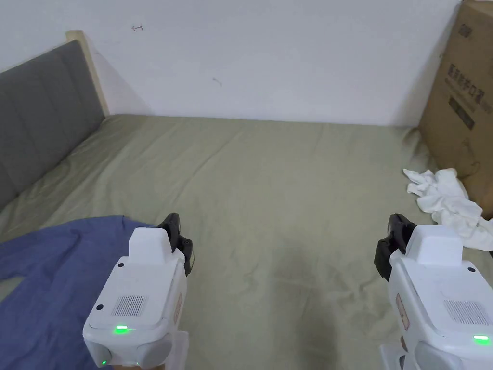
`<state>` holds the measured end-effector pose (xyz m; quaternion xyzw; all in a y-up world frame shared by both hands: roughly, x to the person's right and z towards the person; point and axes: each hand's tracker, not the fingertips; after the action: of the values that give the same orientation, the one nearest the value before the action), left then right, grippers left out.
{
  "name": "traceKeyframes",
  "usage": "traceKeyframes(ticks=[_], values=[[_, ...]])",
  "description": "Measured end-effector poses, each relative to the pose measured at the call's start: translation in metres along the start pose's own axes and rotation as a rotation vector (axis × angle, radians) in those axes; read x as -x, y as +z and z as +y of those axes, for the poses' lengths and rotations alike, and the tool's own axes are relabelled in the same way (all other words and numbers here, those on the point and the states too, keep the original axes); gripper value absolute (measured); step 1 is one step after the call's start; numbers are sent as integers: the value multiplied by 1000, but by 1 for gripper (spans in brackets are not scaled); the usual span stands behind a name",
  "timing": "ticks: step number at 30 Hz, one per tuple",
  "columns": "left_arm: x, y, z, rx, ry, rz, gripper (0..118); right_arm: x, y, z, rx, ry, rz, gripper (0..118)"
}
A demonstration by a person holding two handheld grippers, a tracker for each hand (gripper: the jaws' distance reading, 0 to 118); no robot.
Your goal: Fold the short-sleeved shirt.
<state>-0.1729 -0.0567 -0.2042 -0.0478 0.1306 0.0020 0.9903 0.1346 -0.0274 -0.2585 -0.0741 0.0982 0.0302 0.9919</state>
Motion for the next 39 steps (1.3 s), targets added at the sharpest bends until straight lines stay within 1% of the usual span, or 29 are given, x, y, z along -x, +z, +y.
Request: traceKeyframes(ticks=[6,14,19,24,30,33,39], values=[[72,25,1,-3,-11,178,0,69,-21,9,-23,25,172,0],[177,87,5,10,-21,442,0,180,-27,11,-24,32,428,0],[216,121,3,31,-12,545,0,229,-19,8,-14,45,532,0],[234,138,-1,52,0,585,0,247,-17,2,-4,49,578,0],[238,134,-6,71,26,577,0,243,-23,-2,3,49,577,0],[238,124,-7,81,33,555,0,238,-30,-3,0,55,564,0],[238,78,-10,152,72,433,0,222,-46,-7,12,63,521,0]])
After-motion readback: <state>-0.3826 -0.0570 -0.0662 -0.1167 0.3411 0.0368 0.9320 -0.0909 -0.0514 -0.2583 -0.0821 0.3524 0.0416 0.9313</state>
